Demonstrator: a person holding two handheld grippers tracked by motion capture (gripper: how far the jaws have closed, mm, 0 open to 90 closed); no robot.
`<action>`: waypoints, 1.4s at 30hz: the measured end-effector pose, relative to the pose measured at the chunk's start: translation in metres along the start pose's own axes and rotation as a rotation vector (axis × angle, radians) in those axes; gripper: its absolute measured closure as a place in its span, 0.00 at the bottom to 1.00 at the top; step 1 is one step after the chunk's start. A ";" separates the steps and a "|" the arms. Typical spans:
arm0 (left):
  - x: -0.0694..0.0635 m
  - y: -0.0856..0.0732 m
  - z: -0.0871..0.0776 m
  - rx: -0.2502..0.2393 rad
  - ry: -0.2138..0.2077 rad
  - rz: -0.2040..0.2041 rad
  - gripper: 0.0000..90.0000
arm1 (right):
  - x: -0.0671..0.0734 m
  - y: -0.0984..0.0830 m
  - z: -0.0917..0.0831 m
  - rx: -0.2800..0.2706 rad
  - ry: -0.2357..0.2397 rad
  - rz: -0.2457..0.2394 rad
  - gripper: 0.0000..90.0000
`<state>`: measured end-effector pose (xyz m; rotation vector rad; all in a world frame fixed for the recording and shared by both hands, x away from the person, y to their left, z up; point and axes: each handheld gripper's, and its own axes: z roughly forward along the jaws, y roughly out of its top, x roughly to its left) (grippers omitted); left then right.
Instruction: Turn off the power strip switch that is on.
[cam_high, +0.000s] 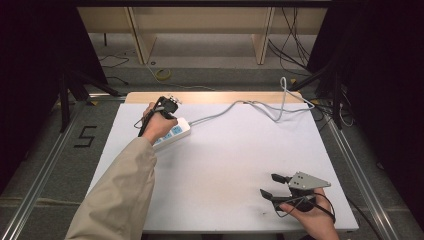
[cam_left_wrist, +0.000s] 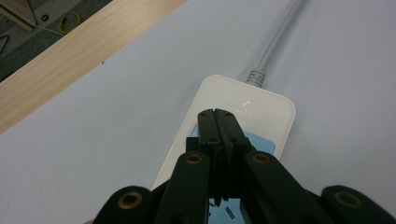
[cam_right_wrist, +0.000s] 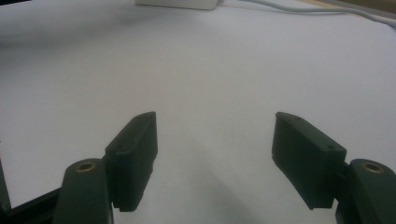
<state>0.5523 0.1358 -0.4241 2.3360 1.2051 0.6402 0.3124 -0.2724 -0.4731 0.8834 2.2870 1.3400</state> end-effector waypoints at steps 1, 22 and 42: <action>0.001 0.001 0.001 0.007 -0.001 0.004 1.00 | 0.000 0.000 0.000 0.000 0.001 -0.002 0.36; 0.007 0.004 0.020 0.046 0.005 -0.020 1.00 | -0.001 0.000 0.000 0.004 0.004 -0.005 0.36; 0.007 0.003 0.030 0.078 0.017 0.012 1.00 | -0.001 -0.001 0.001 0.006 0.006 -0.005 0.36</action>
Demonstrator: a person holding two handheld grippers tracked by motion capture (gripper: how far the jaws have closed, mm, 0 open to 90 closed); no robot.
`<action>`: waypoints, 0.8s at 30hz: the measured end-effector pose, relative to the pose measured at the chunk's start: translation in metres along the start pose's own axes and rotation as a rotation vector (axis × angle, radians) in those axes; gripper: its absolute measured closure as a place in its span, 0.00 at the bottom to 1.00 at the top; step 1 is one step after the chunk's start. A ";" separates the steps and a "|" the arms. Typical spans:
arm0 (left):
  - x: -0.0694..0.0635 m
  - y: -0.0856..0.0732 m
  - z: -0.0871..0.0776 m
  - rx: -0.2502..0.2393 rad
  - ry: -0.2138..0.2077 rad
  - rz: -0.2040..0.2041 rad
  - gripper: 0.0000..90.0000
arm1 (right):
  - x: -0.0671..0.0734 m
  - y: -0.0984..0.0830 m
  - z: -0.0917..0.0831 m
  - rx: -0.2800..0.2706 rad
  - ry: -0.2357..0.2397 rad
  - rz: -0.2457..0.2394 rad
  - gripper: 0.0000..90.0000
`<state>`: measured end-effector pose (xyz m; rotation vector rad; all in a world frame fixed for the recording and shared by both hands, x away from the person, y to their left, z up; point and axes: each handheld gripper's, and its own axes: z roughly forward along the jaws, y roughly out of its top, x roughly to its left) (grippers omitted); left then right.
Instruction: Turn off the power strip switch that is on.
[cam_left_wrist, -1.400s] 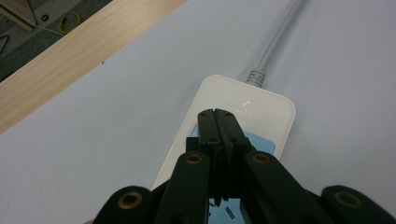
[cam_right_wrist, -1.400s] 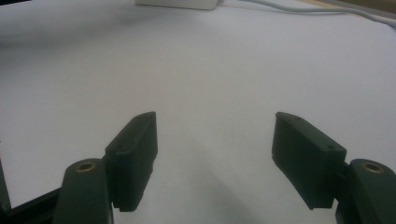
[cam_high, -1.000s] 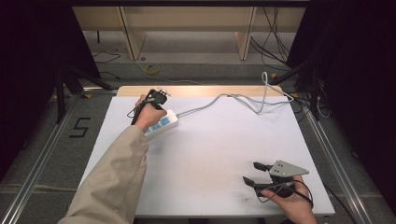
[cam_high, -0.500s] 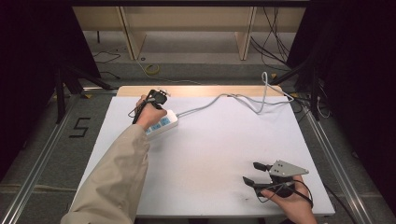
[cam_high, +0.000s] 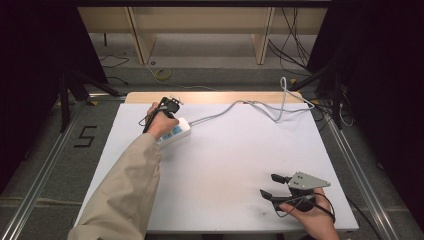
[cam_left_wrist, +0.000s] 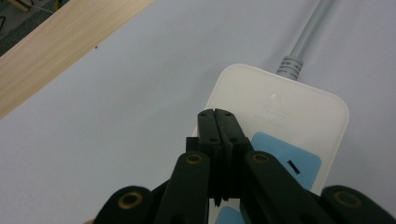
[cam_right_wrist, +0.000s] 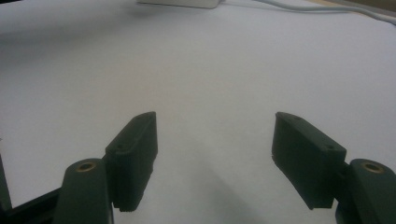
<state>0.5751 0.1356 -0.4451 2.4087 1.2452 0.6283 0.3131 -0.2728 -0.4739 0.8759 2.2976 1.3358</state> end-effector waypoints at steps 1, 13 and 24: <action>0.000 0.000 0.000 0.001 0.001 0.002 1.00 | 0.000 0.000 0.000 0.001 0.000 -0.001 0.36; 0.000 0.000 0.000 0.005 0.002 0.025 1.00 | 0.001 0.000 0.001 0.001 0.002 0.000 0.36; 0.001 0.000 0.001 -0.001 -0.008 0.019 1.00 | 0.001 0.000 0.001 0.005 0.005 -0.001 0.36</action>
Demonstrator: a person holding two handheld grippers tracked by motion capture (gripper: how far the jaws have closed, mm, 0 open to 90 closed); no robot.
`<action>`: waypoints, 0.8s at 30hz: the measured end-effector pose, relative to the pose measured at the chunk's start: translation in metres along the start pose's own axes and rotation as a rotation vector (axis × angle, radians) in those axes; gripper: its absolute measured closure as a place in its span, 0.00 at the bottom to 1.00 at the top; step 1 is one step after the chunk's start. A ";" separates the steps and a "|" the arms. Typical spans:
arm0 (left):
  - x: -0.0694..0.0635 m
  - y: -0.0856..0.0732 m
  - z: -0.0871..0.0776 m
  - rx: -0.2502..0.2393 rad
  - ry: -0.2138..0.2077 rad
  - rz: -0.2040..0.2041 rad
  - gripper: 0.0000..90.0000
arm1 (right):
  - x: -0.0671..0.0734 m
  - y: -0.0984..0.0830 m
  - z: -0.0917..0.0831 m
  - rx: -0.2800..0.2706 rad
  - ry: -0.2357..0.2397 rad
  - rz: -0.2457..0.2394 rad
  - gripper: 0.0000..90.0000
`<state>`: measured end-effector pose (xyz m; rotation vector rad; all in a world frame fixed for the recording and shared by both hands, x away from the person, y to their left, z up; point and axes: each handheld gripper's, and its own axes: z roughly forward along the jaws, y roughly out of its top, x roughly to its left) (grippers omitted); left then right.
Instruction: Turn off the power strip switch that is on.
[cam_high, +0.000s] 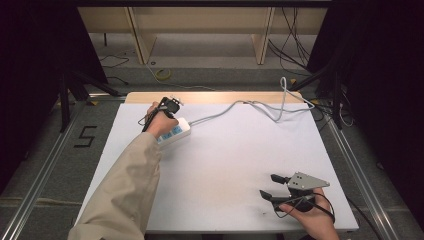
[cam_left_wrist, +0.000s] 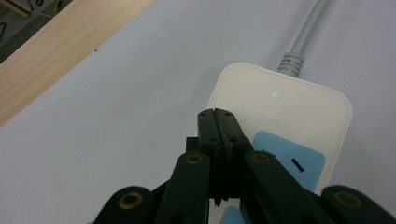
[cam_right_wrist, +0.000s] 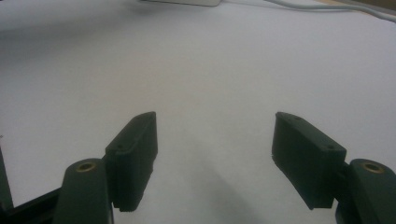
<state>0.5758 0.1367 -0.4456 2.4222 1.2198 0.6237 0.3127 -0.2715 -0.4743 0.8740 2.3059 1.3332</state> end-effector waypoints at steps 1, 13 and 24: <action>0.000 0.000 0.000 0.000 -0.002 -0.001 1.00 | 0.000 0.000 0.000 -0.001 0.000 -0.002 0.36; -0.002 0.000 0.000 0.008 0.014 0.029 1.00 | 0.000 0.000 0.000 0.000 -0.001 -0.004 0.36; -0.003 0.001 0.000 0.006 0.019 0.026 1.00 | 0.000 0.000 0.001 0.003 0.000 -0.006 0.36</action>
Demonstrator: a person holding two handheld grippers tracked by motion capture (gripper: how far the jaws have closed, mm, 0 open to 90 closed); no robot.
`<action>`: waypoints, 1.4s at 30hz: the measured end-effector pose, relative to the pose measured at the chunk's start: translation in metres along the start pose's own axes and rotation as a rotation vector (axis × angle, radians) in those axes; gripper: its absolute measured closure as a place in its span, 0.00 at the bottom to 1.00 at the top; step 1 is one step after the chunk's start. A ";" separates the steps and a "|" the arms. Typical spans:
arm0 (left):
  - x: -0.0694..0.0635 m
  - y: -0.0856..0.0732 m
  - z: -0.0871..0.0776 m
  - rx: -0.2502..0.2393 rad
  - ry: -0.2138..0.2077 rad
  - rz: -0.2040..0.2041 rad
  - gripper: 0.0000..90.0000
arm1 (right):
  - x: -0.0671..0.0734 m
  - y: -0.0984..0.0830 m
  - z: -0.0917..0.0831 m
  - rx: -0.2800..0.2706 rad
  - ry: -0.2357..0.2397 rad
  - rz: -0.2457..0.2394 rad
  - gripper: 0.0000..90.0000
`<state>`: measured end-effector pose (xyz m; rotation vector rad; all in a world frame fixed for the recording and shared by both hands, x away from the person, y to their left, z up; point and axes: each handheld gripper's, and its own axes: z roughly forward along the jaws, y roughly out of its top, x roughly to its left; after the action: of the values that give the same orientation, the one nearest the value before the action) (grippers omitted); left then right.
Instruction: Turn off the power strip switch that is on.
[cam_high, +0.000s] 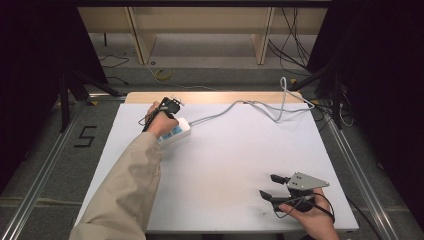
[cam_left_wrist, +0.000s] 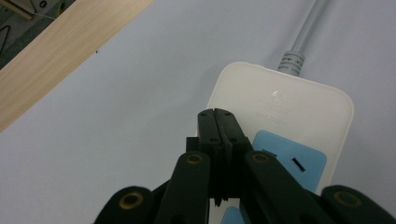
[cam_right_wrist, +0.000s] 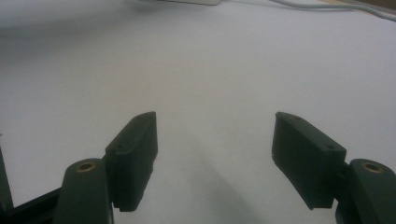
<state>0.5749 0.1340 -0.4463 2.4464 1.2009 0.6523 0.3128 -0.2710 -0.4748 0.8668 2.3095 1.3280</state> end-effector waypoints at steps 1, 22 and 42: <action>0.000 0.000 0.000 0.000 0.001 0.001 1.00 | 0.000 0.000 0.000 0.000 0.000 0.000 0.36; -0.001 0.000 0.001 0.001 0.006 -0.009 1.00 | 0.000 0.000 0.000 0.004 0.001 0.002 0.36; -0.001 -0.001 0.000 0.001 0.001 0.001 1.00 | 0.000 0.000 0.000 -0.002 -0.002 0.000 0.36</action>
<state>0.5737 0.1341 -0.4467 2.4480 1.2014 0.6539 0.3128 -0.2712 -0.4743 0.8670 2.3059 1.3291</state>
